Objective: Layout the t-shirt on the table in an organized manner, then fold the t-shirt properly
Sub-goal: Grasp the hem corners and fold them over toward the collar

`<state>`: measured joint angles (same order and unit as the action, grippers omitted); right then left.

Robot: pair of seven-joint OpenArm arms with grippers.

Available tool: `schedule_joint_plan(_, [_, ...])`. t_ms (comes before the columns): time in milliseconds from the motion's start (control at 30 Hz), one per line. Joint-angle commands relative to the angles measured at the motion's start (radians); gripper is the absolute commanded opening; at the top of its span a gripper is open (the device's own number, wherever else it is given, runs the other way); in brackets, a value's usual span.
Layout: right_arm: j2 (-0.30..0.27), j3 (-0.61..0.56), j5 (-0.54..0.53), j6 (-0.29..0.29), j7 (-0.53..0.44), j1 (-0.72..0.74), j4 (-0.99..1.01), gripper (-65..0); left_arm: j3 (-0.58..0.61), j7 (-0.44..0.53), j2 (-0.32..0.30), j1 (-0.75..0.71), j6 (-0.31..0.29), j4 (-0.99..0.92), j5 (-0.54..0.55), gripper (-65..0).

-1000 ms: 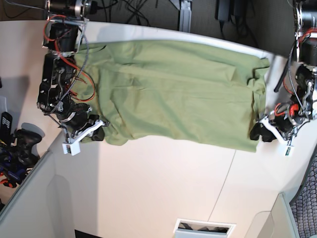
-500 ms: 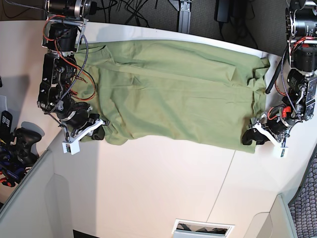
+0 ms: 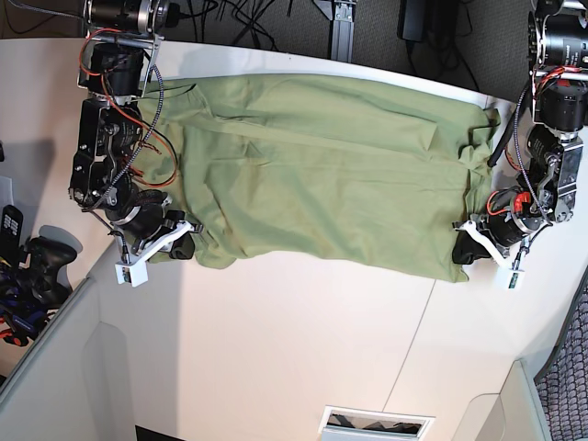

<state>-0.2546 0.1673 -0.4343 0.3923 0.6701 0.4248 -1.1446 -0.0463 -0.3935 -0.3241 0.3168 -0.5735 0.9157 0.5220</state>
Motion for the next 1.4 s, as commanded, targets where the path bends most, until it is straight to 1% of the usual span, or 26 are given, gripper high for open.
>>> schedule_joint_plan(0, [-0.013, 0.003, -0.018, 0.004, -0.020, 0.032, -0.026, -65.0, -0.003, 0.024, -0.017, 0.035, -0.029, 0.021, 0.013, -65.0])
schedule_joint_plan(33, [-0.014, 0.003, -0.020, 0.004, -0.020, 0.032, -0.035, -65.0, -0.003, 0.025, -0.020, 0.035, -0.069, 0.032, 0.016, -65.0])
schedule_joint_plan(67, [-0.014, 0.003, -0.019, 0.005, -0.020, 0.031, -0.050, -65.0, -0.003, 0.025, -0.023, 0.032, -0.123, 0.047, 0.023, -65.0])
schedule_joint_plan(200, [-0.017, 0.003, -0.019, 0.009, -0.004, 0.022, -0.138, -65.0, 0.003, 0.054, -0.022, 0.014, -0.125, 0.117, 0.044, -65.0])
schedule_joint_plan(267, [-0.018, 0.003, -0.019, 0.009, 0.016, -0.003, -0.211, -65.0, 0.010, 0.066, -0.023, -0.005, -0.125, 0.151, 0.031, -65.0])
schedule_joint_plan(367, [-0.037, 0.004, -0.026, 0.009, 0.032, -0.078, -0.348, -65.0, 0.016, 0.082, -0.023, -0.055, -0.125, 0.206, -0.012, -65.0])
schedule_joint_plan(433, [-0.055, 0.009, -0.031, 0.008, 0.030, -0.140, -0.435, -65.0, 0.026, 0.129, -0.029, -0.095, -0.125, 0.243, -0.058, -65.0])
schedule_joint_plan(567, [-0.080, 0.038, -0.048, 0.008, 0.031, -0.263, -0.586, -65.0, 0.061, 0.281, -0.057, -0.175, -0.125, 0.299, -0.183, -65.0])
schedule_joint_plan(633, [-0.083, 0.065, -0.056, 0.008, 0.031, -0.327, -0.647, -65.0, 0.065, 0.337, -0.070, -0.205, -0.125, 0.319, -0.222, -65.0])
schedule_joint_plan(700, [-0.083, 0.101, -0.084, 0.008, 0.031, -0.391, -0.701, -65.0, 0.065, 0.370, -0.078, -0.219, -0.125, 0.323, -0.241, -65.0])
schedule_joint_plan(800, [-0.083, 0.161, -0.113, 0.009, 0.031, -0.476, -0.771, -65.0, 0.065, 0.378, -0.077, -0.220, -0.125, 0.323, -0.278, -65.0])
schedule_joint_plan(1033, [-0.080, 0.284, -0.153, 0.009, 0.035, -0.647, -0.896, -65.0, 0.060, 0.383, -0.077, -0.220, -0.125, 0.323, -0.283, -65.0])
schedule_joint_plan(1067, [-0.080, 0.297, -0.154, 0.009, 0.035, -0.666, -0.901, -65.0, 0.054, 0.383, -0.076, -0.220, -0.125, 0.323, -0.288, -65.0])
schedule_joint_plan(1133, [-0.080, 0.315, -0.153, 0.009, 0.035, -0.704, -0.901, -65.0, 0.036, 0.391, -0.074, -0.220, -0.085, 0.323, -0.304, -65.0])
schedule_joint_plan(1167, [-0.080, 0.323, -0.154, 0.009, 0.034, -0.724, -0.901, -65.0, 0.027, 0.395, -0.075, -0.221, -0.076, 0.323, -0.307, -65.0])
schedule_joint_plan(1367, [-0.080, 0.355, -0.183, 0.013, 0.034, -0.800, -0.901, -65.0, -0.002, 0.404, -0.075, -0.228, -0.076, 0.323, -0.318, -65.0])
